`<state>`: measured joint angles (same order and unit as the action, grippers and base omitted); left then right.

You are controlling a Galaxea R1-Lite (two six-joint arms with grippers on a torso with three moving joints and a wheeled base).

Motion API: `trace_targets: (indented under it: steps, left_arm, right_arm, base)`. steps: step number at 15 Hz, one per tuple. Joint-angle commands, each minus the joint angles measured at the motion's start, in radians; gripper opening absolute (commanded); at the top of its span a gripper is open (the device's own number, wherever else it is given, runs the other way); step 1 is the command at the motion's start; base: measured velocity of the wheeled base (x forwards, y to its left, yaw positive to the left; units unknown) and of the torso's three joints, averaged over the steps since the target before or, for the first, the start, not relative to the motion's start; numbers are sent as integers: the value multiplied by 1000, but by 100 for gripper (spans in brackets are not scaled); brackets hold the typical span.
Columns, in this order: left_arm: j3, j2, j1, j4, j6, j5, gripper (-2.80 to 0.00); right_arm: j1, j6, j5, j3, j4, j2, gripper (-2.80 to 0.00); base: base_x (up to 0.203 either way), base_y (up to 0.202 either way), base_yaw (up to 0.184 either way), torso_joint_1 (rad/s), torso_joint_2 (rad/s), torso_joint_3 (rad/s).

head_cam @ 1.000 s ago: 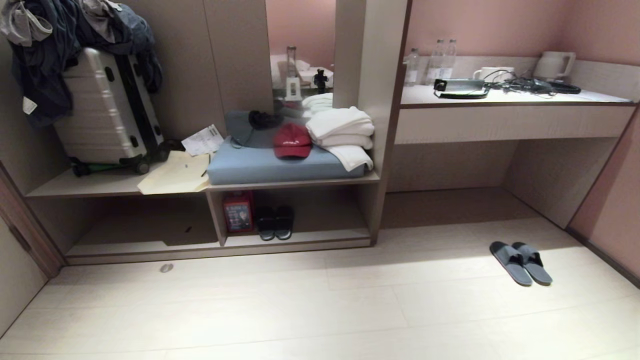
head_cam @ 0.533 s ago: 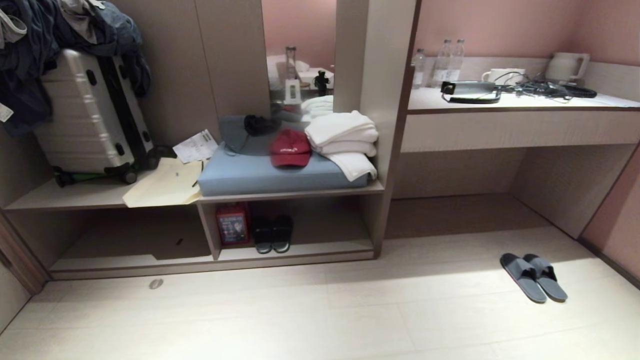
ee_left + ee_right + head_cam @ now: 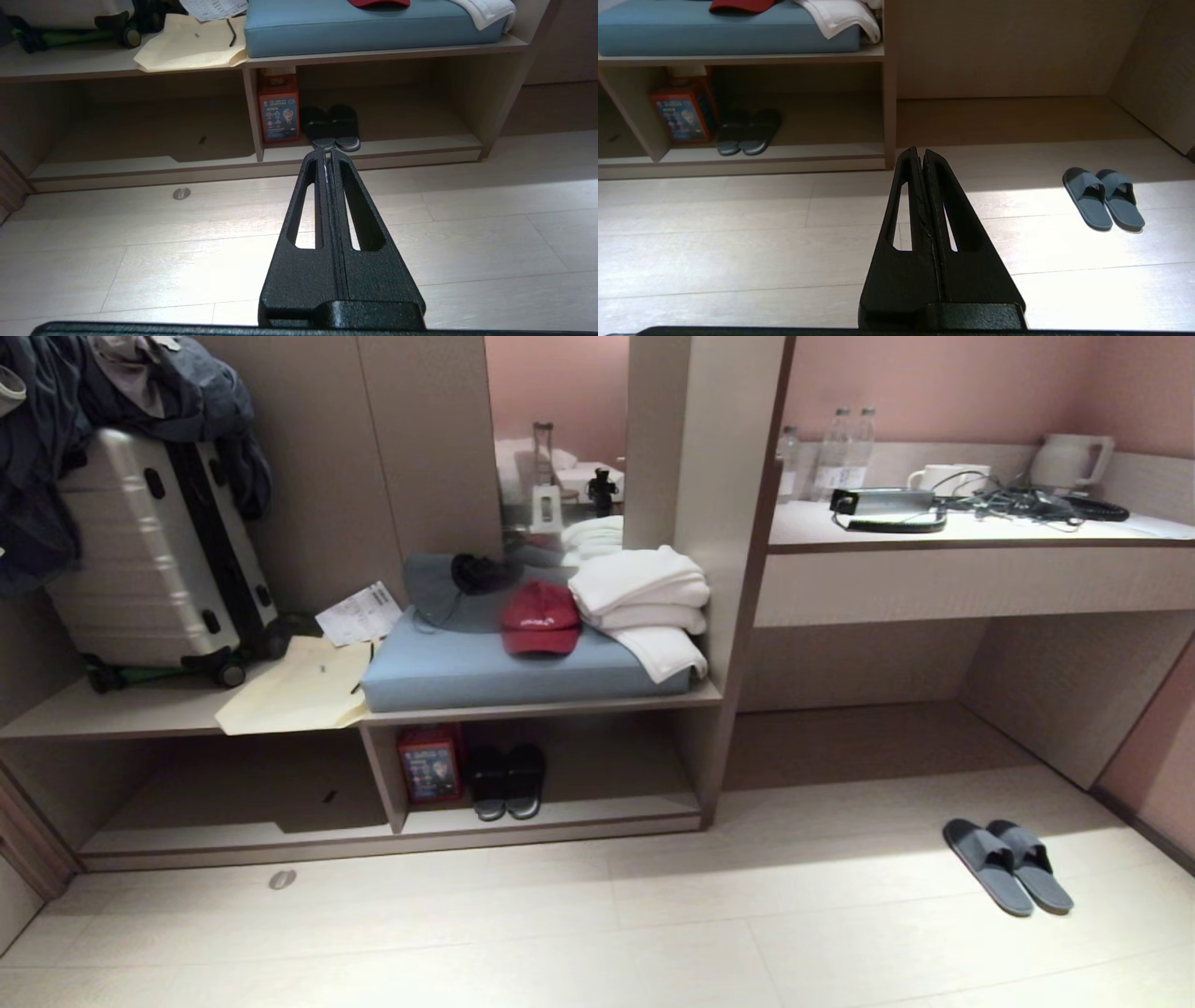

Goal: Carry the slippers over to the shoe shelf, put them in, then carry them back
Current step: Pick up the slippers on the floor

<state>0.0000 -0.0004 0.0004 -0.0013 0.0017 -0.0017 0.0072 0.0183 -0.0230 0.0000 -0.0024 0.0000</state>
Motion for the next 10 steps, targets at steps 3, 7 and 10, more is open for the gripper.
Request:
trace_targets:
  steps: [3, 7, 10]
  left_arm:
    - [0, 0, 0, 0, -2, 0, -280]
    - [0, 0, 0, 0, -2, 0, -280]
    - [0, 0, 0, 0, -2, 0, -280]
  right_arm:
    - [0, 0, 0, 2, -1, -2, -280]
    - [0, 0, 0, 2, -1, -2, -280]
    - [0, 0, 0, 2, -1, -2, -280]
  base:
    - [0, 0, 0, 0, 0, 0]
    - [0, 0, 0, 0, 0, 0]
    - [1, -17, 1, 1, 1, 1]
